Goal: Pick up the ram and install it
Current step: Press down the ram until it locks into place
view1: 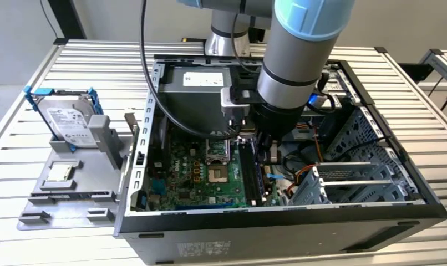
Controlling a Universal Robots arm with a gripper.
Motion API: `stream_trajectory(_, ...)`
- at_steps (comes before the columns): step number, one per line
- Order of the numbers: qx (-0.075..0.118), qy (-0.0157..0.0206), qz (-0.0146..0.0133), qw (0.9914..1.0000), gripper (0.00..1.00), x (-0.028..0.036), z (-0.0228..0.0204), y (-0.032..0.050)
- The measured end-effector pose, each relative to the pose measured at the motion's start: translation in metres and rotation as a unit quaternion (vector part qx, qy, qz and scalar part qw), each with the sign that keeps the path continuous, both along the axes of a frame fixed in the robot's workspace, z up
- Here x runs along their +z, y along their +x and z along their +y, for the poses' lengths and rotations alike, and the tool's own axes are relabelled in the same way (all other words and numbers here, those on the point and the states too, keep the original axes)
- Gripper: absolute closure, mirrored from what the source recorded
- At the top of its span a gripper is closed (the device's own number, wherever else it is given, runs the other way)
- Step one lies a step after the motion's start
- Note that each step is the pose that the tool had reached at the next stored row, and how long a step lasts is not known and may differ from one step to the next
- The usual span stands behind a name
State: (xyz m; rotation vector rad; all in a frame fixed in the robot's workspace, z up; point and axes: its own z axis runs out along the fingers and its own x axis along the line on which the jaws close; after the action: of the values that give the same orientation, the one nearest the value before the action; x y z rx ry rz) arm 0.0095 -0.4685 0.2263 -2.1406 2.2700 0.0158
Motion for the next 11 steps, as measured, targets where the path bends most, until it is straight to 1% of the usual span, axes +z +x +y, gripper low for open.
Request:
stream_trajectory(2, 0.000, 0.0038, -0.0009, 0.99999, 1.00, 0.0060, 0.0001, 0.0000)
stream_trajectory(3, 0.000, 0.0027, -0.0006, 1.00000, 1.00, 0.0111, -0.0002, -0.0001)
stream_trajectory(5, 0.000, 0.0024, -0.0006, 1.00000, 1.00, 0.0147, -0.0004, -0.0002)
stream_trajectory(8, 0.000, 0.0024, -0.0006, 1.00000, 1.00, 0.0300, -0.0004, -0.0002)
stream_trajectory(9, 0.000, 0.0023, -0.0006, 1.00000, 1.00, 0.0365, -0.0005, -0.0002)
stream_trajectory(11, 0.000, 0.0022, -0.0005, 1.00000, 1.00, 0.0458, -0.0005, -0.0002)
